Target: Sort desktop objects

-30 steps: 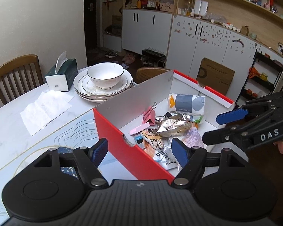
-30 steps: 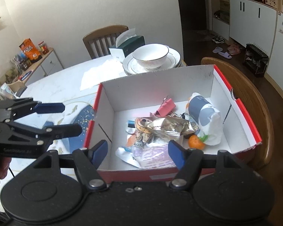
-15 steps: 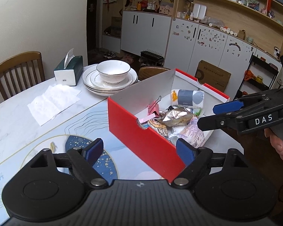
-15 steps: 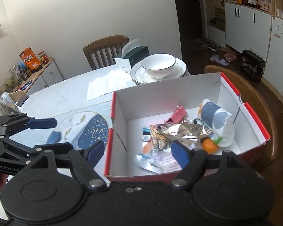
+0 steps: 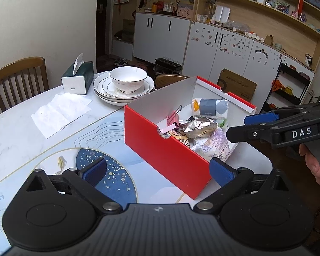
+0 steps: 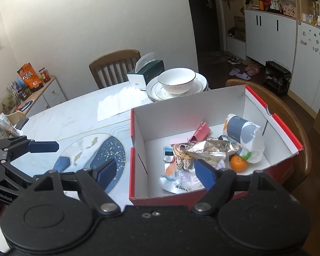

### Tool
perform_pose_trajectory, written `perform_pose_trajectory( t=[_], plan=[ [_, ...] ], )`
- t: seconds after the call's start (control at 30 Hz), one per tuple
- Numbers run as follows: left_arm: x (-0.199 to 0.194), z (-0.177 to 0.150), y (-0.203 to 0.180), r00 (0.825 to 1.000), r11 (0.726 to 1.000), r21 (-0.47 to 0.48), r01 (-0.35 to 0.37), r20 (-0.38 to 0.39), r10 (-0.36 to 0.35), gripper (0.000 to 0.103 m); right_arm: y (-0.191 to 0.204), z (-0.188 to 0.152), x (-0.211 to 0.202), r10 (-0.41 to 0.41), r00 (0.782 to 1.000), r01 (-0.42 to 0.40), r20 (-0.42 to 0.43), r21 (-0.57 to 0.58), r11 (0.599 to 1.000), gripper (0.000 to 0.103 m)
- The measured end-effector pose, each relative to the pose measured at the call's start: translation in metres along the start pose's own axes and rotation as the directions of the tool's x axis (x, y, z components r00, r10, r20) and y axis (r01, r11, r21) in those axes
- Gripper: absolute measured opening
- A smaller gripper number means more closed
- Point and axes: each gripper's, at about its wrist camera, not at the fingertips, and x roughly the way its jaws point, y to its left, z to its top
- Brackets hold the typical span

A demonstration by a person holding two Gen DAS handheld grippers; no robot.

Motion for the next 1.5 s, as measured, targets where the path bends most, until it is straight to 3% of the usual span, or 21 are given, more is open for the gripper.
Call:
perform_pose_trajectory(
  t=[0.53, 1.17, 1.5],
  plan=[
    [-0.007, -0.01, -0.009, 1.0, 1.0, 0.002, 0.011, 0.0, -0.011, 0.103, 0.008, -0.023, -0.016, 0.013, 1.0, -0.013, 0.023, 0.009, 1.0, 0.082],
    [-0.002, -0.017, -0.022, 1.0, 1.0, 0.018, -0.015, -0.019, 0.016, 0.103, 0.004, -0.038, -0.03, -0.056, 0.998, 0.054, 0.019, 0.093, 0.994, 0.083],
    [-0.002, -0.021, -0.019, 0.999, 0.999, 0.017, -0.035, -0.033, 0.036, 0.103, 0.007, -0.039, -0.027, -0.062, 0.998, 0.062, 0.0, 0.08, 0.995, 0.083]
  ],
)
